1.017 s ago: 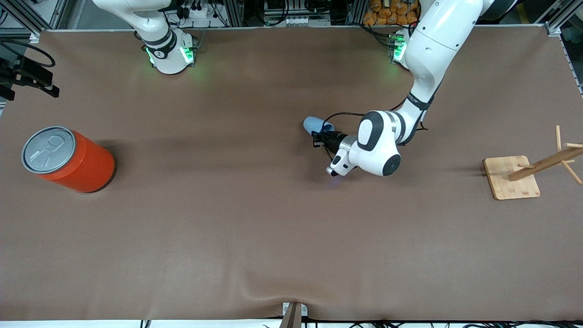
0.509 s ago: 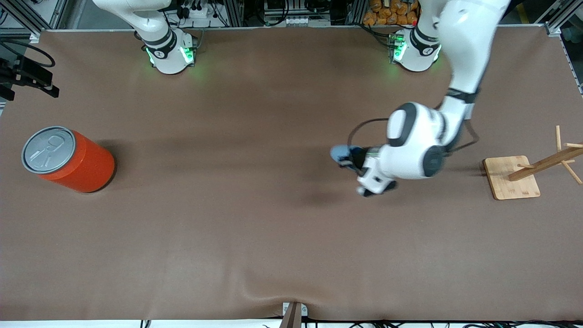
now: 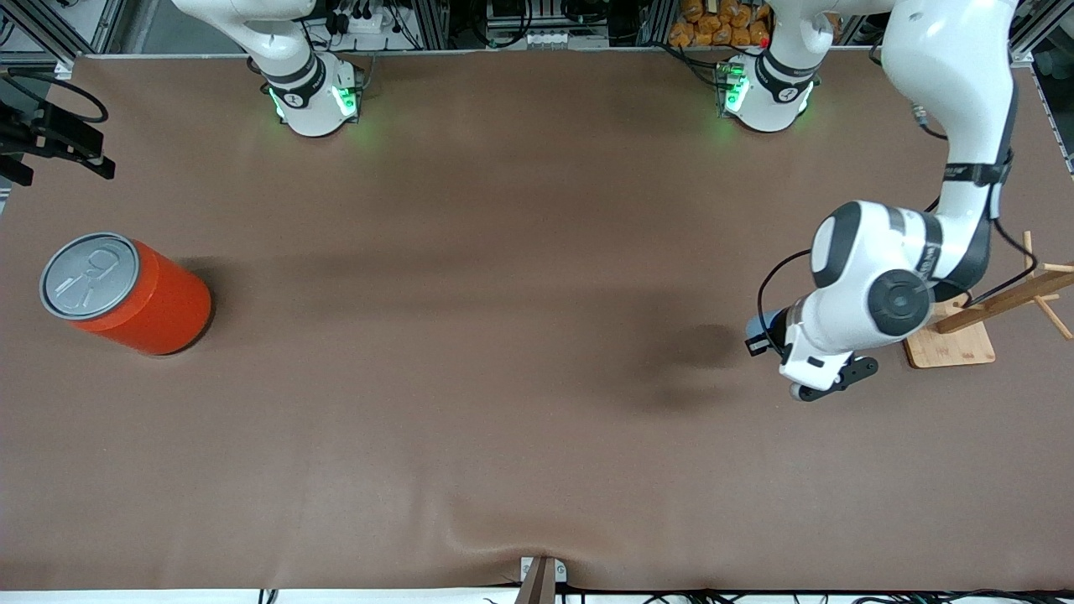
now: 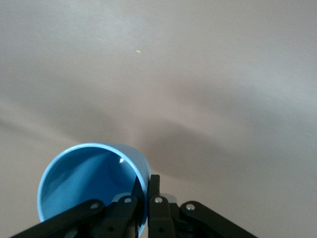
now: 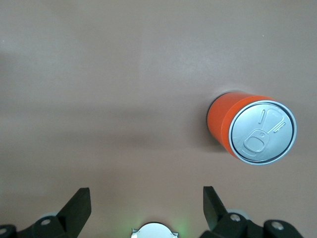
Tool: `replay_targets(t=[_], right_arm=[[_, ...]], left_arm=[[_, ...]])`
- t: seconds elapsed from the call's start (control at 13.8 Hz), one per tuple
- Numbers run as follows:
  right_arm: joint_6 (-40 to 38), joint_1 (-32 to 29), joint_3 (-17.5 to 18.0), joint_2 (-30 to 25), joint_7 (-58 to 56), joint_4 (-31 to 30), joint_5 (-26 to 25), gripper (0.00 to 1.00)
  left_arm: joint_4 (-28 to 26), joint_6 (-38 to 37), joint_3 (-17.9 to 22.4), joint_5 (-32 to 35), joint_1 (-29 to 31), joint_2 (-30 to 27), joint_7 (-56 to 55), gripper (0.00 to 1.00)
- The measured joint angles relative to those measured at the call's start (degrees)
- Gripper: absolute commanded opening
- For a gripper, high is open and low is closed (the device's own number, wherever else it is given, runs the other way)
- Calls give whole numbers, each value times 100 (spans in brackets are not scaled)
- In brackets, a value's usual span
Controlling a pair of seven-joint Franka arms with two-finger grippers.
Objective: Flip cup
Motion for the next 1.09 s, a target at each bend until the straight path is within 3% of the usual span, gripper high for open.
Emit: replay_targets(t=[0.15,0.22,0.29,0.65,0.87,1.09], right_arm=[[1,-3,13,0,0,0,0,100],[1,-7,14,0,0,0,0,100],[1,-10,14,0,0,0,0,100],[4,-17,17,0,0,0,0,100],[4,-22,18,0,0,-1,0,100],[4,-26,23,8,0,-6,-2,100]], left_arm=[[1,265,-8,396,-36,213,-365,0],[5,384,-9,535,-37,286,-524,24],[12,457,-9,632,-33,331,-649,99],[224,506,12,685,86,142,-840,100],[303,443,9,703,217,-521,-516,100],[331,-366,6,703,339,-1465,872,100]])
